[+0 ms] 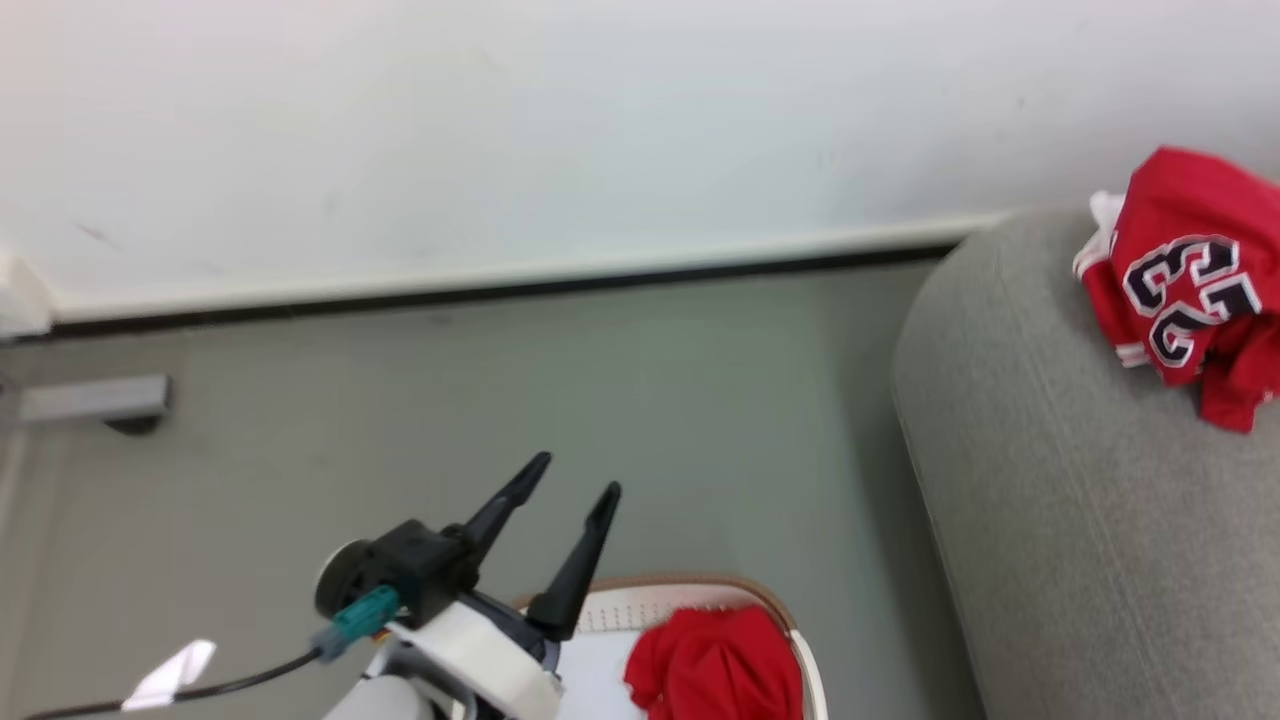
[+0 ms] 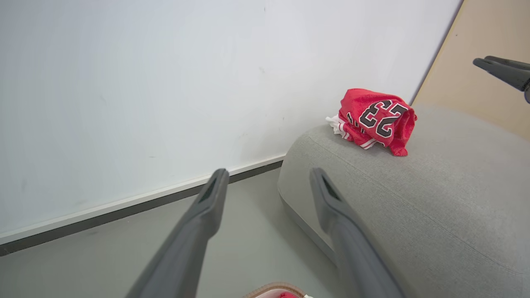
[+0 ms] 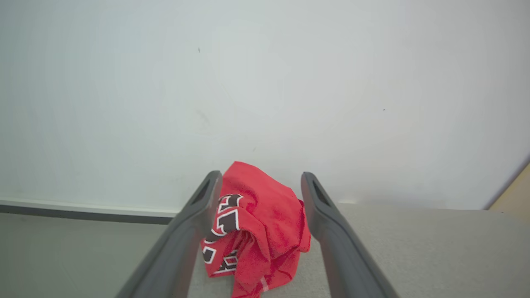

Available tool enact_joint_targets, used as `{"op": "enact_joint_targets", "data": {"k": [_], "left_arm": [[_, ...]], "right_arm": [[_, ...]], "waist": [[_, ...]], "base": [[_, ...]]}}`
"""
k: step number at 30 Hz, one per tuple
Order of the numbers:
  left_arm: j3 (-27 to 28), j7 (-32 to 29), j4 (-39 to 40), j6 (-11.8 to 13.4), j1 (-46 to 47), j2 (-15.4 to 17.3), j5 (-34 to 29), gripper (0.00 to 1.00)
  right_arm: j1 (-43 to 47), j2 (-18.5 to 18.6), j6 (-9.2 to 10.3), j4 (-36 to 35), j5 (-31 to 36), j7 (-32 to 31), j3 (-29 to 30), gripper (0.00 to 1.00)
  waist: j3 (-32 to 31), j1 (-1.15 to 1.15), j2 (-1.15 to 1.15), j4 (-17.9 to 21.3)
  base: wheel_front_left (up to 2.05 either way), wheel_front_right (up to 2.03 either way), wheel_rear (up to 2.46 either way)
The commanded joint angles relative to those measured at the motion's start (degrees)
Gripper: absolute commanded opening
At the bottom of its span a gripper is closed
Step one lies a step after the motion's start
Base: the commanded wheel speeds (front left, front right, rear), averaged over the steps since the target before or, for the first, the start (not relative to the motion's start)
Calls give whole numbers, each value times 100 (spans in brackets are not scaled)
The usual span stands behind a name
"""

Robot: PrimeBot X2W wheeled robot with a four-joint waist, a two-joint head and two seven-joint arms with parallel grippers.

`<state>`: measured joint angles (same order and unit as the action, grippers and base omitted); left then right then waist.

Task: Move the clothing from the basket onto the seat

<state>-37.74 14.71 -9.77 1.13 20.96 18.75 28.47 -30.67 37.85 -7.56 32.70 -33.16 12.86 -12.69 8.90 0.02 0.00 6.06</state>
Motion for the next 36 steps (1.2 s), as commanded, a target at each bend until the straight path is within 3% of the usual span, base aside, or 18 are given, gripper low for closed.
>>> {"op": "enact_joint_targets", "data": {"k": [1, 4, 12, 21, 25, 36], "left_arm": [[113, 32, 53, 88, -162, 71, 65, 100], [437, 47, 147, 334, -476, 201, 210, 100], [1420, 42, 521, 926, -1386, 503, 336, 100], [2329, 44, 955, 1165, -2378, 228, 156, 100], [2656, 45, 1096, 1094, -2726, -19, -19, 100], [3016, 45, 1015, 588, -2777, -462, -531, 100]], "right_arm": [[317, -135, 14, -209, -121, 80, 153, 100], [849, -455, 13, -842, -250, 190, 502, 100], [2210, -1701, 13, -2312, 277, 220, 1039, 100], [3232, -2675, 14, -3035, 830, 183, 934, 100], [3362, -2860, 14, -2968, 856, 210, 937, 100], [3364, -3139, 14, -2810, 1292, 232, 719, 100]], "waist": [[-587, -2, 0, -194], [-818, -2, 0, -315], [-1084, -2, 0, -596], [-1170, -2, 0, -775], [-1124, -2, 0, -811], [-1107, -2, 0, -786]], "base": [[0, 0, 0], [0, 0, 0], [0, 0, 0], [0, 0, 0], [0, 0, 0], [0, 0, 0]]}}
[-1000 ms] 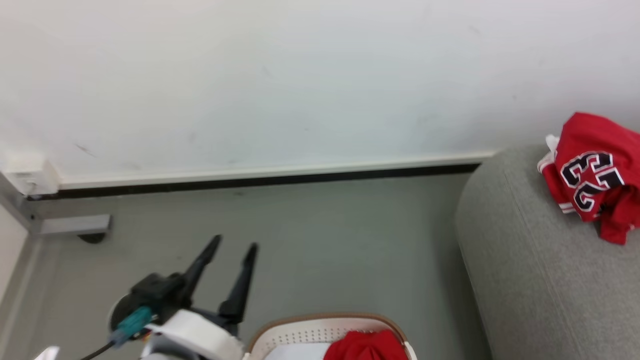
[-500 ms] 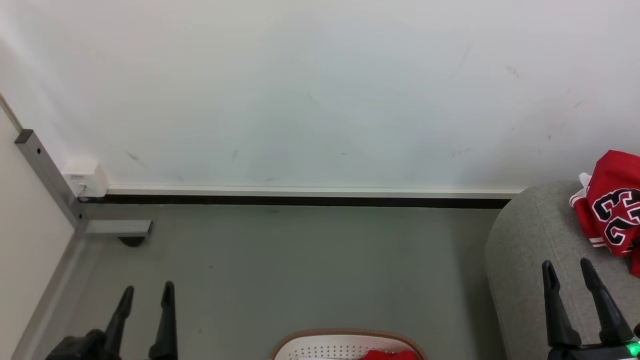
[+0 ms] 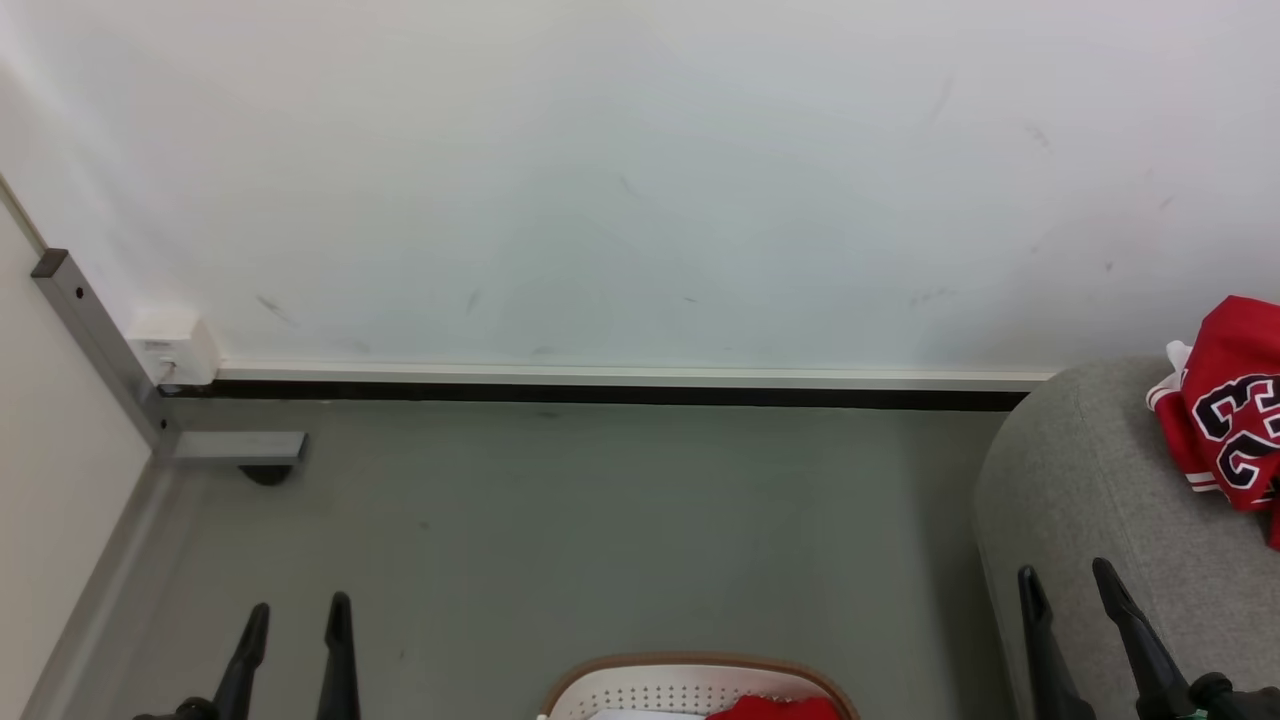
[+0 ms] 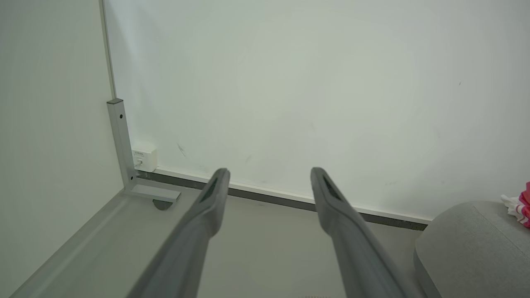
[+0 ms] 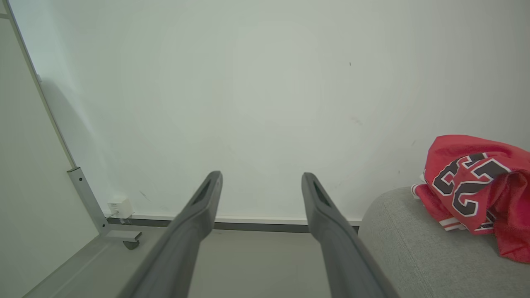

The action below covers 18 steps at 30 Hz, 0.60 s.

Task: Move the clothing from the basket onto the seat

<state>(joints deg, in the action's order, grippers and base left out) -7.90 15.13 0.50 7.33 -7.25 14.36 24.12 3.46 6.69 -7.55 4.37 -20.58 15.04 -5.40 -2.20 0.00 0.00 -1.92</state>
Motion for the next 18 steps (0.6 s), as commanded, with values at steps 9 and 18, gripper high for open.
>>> {"op": "enact_joint_targets", "data": {"k": [9, 18], "left_arm": [[152, 3, -133, -352, 89, -200, -346, 100], [315, 3, -183, -519, 131, -368, -526, 100]], "right_arm": [[-175, -85, 12, 13, 171, 18, -125, 100], [-220, -94, 12, -28, 99, 18, -62, 100]], "waist": [[14, 0, 0, 123], [60, 0, 0, 199]], "base": [[0, 0, 0], [0, 0, 0]]}}
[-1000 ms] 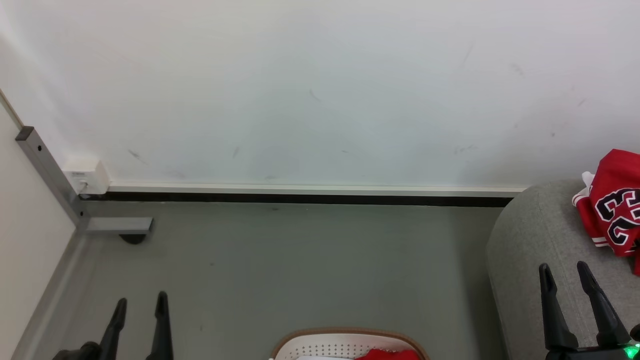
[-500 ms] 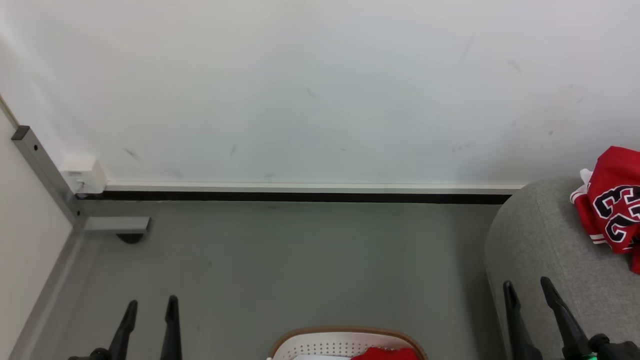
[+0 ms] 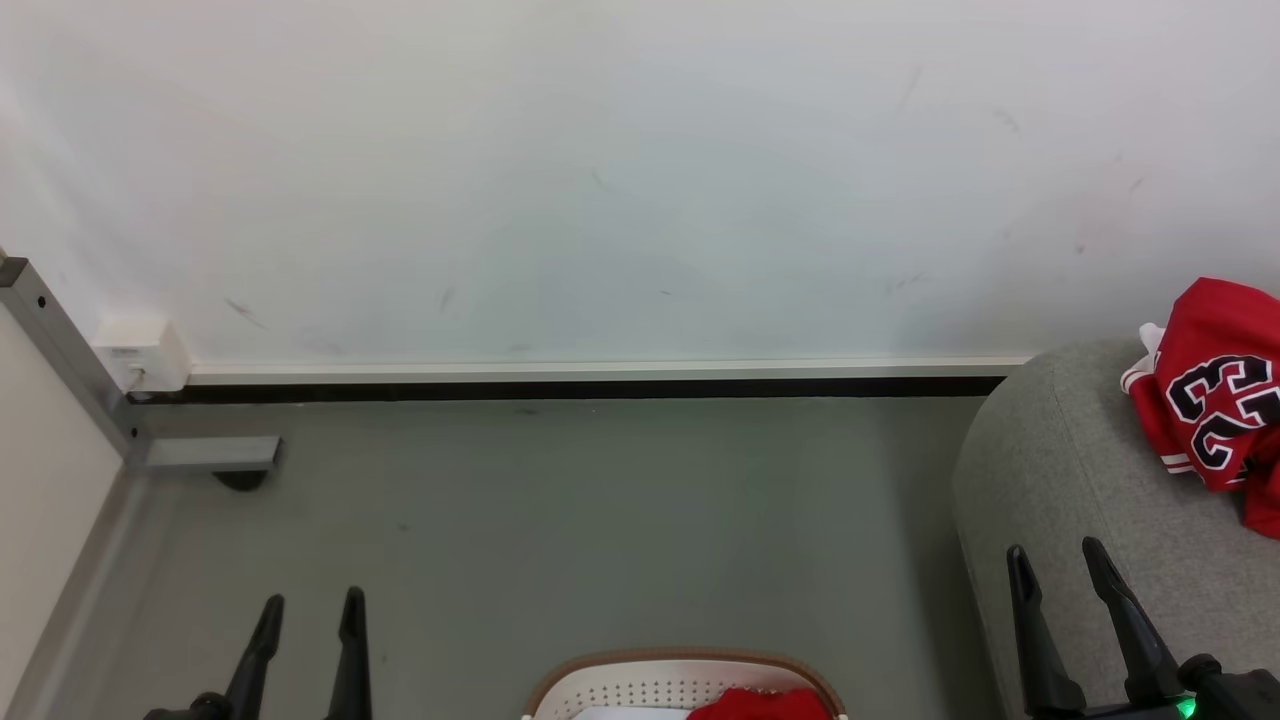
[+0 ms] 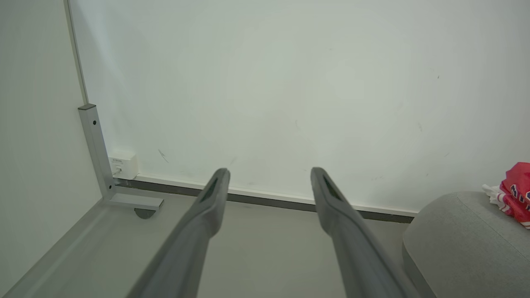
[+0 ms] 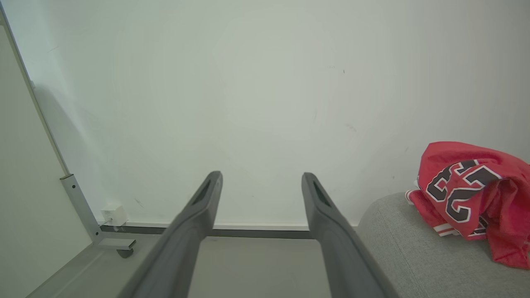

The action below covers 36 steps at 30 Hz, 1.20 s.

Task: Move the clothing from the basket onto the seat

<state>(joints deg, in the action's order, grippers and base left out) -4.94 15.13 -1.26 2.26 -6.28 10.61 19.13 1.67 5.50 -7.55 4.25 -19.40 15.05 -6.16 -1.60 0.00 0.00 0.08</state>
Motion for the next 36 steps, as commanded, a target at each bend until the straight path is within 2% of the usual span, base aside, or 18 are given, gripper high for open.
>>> {"op": "enact_joint_targets", "data": {"k": [1, 11, 20, 23, 30, 36], "left_arm": [[28, 3, -23, -25, 38, -8, -52, 100], [174, 3, -122, -172, 102, -146, -176, 100], [210, 3, -207, -338, 182, -277, -297, 100], [149, 3, -325, -432, 205, -327, -264, 100], [-47, -249, -720, -622, 556, -201, -193, 100], [-293, -501, -930, -741, 1090, -122, -232, 100]], "right_arm": [[-38, 26, 12, -16, -19, 17, 16, 100], [-110, 147, 12, 37, 24, 17, -85, 100], [-240, 233, 13, 67, -4, 17, -129, 100], [-305, 280, 13, 50, -10, 16, -124, 100], [-617, 412, 13, 20, -38, -53, -205, 100], [-1122, 466, 13, -127, -59, -53, -142, 100]], "waist": [[2, 0, 0, 0], [9, 0, 0, 36], [26, 0, 0, 245], [52, 0, 0, 366], [305, 0, 0, 803], [1043, 0, 0, 1218]], "base": [[0, 0, 0], [0, 0, 0], [0, 0, 0], [0, 0, 0], [0, 0, 0], [0, 0, 0]]}}
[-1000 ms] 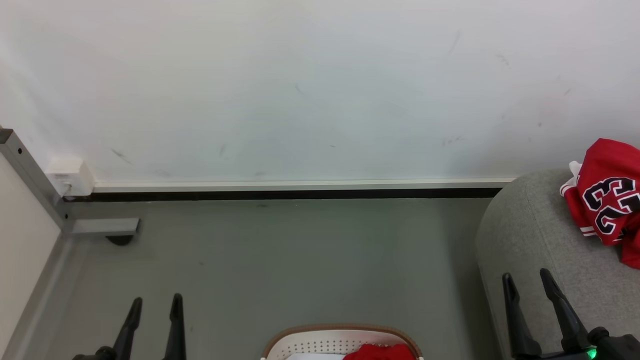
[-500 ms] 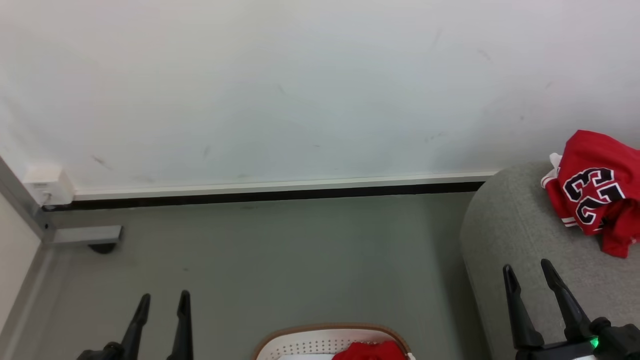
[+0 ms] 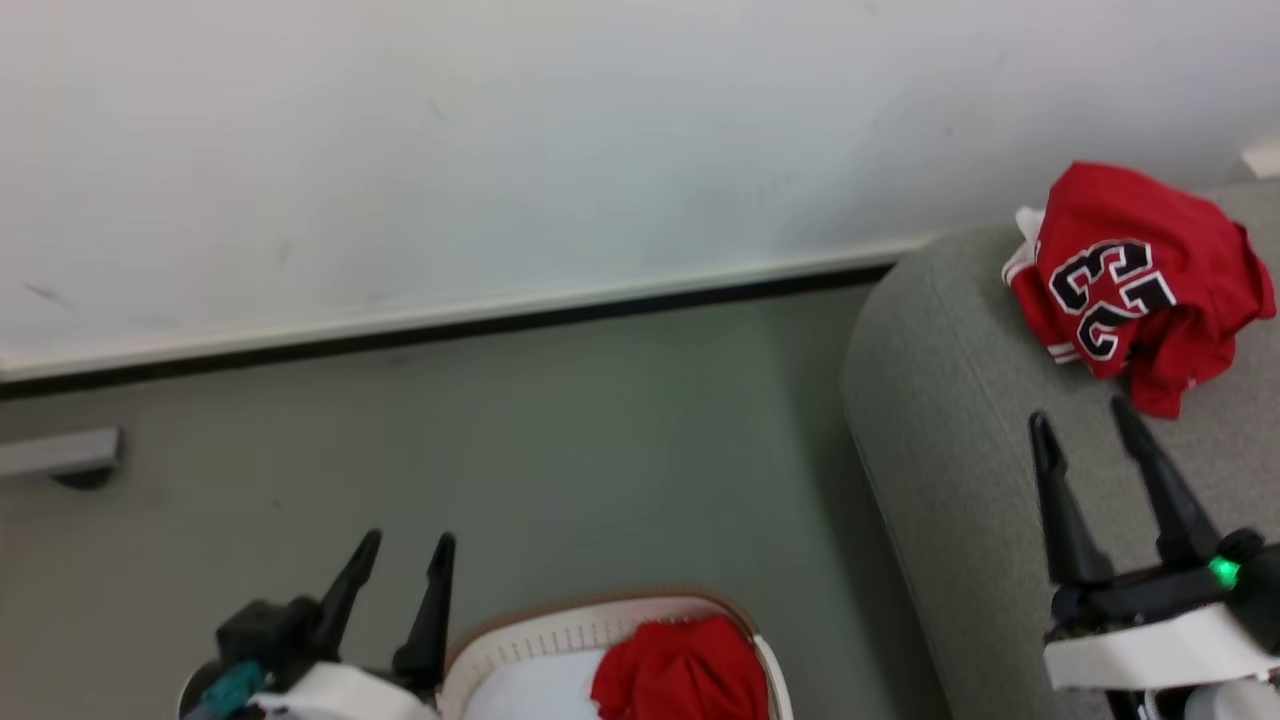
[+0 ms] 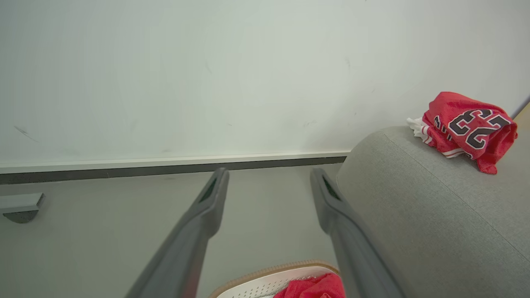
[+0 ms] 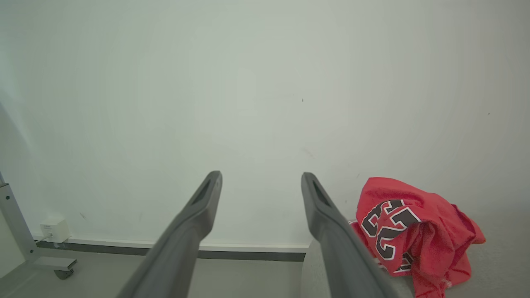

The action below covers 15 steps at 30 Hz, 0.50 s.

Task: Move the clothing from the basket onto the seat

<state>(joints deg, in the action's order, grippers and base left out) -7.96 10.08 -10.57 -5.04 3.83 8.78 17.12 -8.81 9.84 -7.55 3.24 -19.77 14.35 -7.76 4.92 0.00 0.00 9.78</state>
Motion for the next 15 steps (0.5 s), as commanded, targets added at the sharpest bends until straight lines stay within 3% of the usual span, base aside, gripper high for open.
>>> {"op": "enact_joint_targets", "data": {"k": [1, 8, 15], "left_arm": [[-64, -49, -36, -32, 222, 82, -88, 100], [-723, -377, -757, -200, 1142, 263, -77, 100], [-2146, -895, -1476, -241, 2102, 573, 403, 100]], "right_arm": [[-176, 22, 13, -59, -31, 24, 64, 100], [-752, -184, 13, -282, 25, 77, 388, 100], [-1371, -381, 13, -649, 113, 83, 814, 100]], "waist": [[572, 0, 0, 292], [1660, 0, 0, 529], [2646, 0, 0, 714]], "base": [[0, 0, 0], [0, 0, 0], [0, 0, 0]]}}
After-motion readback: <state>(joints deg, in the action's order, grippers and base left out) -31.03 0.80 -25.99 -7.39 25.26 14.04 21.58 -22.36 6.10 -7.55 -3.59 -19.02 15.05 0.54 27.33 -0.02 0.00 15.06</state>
